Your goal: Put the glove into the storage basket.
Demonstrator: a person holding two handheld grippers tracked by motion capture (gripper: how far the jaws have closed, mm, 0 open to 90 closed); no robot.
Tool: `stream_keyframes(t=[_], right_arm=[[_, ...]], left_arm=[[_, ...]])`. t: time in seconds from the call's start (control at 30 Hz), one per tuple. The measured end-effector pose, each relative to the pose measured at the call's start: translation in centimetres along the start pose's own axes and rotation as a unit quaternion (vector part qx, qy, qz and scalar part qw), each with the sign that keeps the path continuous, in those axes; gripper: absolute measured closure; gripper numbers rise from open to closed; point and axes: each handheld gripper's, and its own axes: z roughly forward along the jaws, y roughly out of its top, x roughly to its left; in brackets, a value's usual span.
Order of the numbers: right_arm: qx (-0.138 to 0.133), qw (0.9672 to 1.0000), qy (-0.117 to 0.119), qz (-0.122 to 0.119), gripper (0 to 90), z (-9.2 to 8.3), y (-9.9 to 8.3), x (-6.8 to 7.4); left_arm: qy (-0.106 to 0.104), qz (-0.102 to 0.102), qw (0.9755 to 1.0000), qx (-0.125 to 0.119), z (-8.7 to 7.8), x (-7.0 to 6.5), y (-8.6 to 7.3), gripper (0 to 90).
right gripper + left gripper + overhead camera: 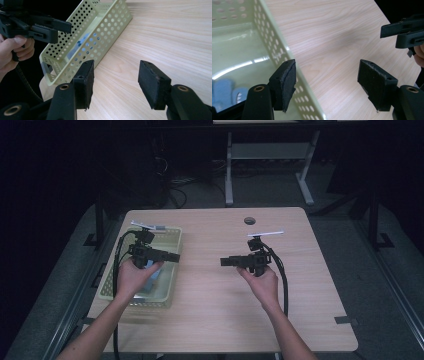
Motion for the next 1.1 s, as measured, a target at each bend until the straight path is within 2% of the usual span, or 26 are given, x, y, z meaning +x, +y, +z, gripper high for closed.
stream_keyframes(t=[0.5, 0.67, 1.1], right_arm=[[-0.010, 0.9998, -0.007, 0.013, 45.4, -2.1, -1.0, -1.5], [-0.014, 0.9996, -0.011, 0.022, 45.0, -3.2, -2.0, -2.4], [-0.032, 0.9986, -0.020, 0.037, 43.1, -5.8, -3.5, -3.8]], left_arm=[[-0.018, 0.014, 0.9997, 0.004, 1.7, -2.0, 0.7, 30.6], [-0.025, 0.022, 0.9994, 0.004, 2.7, -3.2, 0.8, 30.5], [-0.035, 0.035, 0.9987, 0.010, 4.4, -5.3, 1.0, 29.9]])
